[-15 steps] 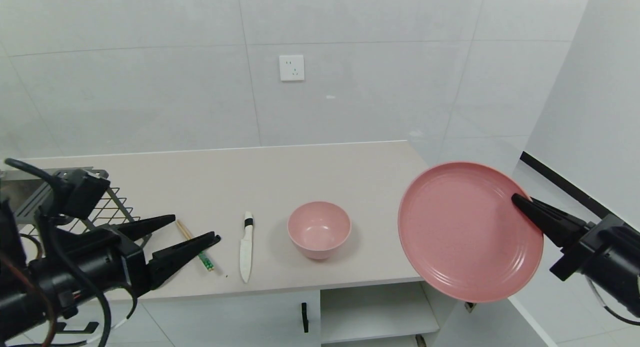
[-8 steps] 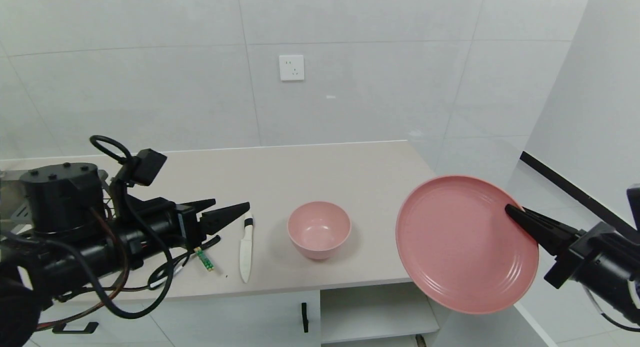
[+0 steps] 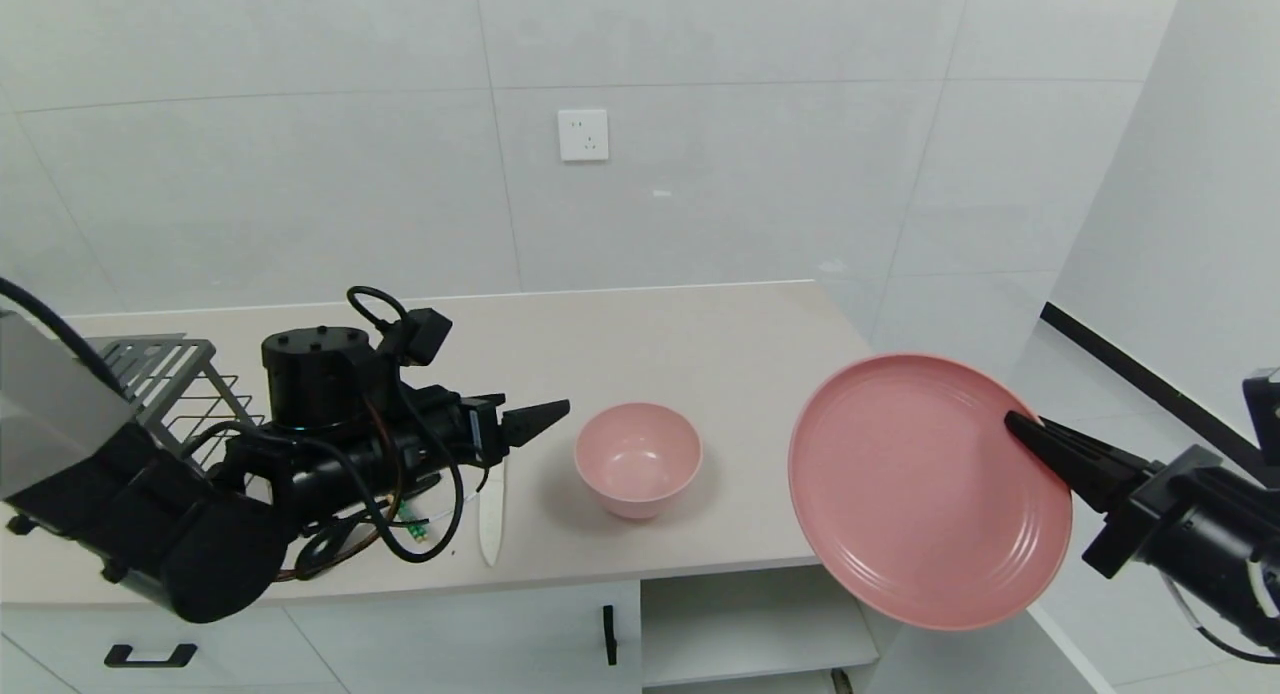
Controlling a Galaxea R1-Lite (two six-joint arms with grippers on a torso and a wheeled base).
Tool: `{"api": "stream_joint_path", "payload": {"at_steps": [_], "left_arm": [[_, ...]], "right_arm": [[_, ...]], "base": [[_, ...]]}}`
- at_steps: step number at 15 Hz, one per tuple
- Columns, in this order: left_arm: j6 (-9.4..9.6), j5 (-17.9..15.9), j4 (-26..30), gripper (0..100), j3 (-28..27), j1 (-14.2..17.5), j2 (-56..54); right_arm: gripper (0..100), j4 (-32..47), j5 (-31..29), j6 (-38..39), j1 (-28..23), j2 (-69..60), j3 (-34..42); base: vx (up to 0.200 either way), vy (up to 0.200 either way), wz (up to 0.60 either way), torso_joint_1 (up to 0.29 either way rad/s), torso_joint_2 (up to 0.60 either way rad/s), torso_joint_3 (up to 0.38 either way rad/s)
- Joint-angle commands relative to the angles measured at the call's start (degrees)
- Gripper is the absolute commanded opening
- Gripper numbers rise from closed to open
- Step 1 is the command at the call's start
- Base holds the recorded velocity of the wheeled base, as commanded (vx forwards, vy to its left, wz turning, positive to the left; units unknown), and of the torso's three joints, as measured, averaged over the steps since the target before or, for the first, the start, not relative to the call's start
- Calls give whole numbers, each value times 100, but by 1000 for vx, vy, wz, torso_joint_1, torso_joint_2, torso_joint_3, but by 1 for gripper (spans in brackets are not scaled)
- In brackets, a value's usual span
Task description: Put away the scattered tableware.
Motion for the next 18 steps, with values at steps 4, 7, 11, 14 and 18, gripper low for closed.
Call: {"api": "stream_joint_path", "payload": {"at_steps": [4, 7, 11, 14, 18], "left_arm": [[-22, 443, 38, 100, -743, -80, 1027], [-30, 461, -6, 100, -822, -203, 1378], [-30, 469, 11, 100, -866, -291, 1519], [-30, 478, 47, 100, -892, -378, 1721], [-39, 531, 55, 100, -1112, -440, 2037]], "right_arm": [[0, -3, 1, -1, -8, 62, -8], [0, -12, 1, -1, -8, 62, -8], [0, -12, 1, -1, -8, 71, -8], [0, -12, 1, -1, -8, 71, -8], [0, -12, 1, -1, -8, 80, -8]], "base": [[0, 0, 0, 0, 0, 0], [0, 0, 0, 0, 0, 0], [0, 0, 0, 0, 0, 0], [0, 0, 0, 0, 0, 0], [0, 0, 0, 0, 0, 0]]}}
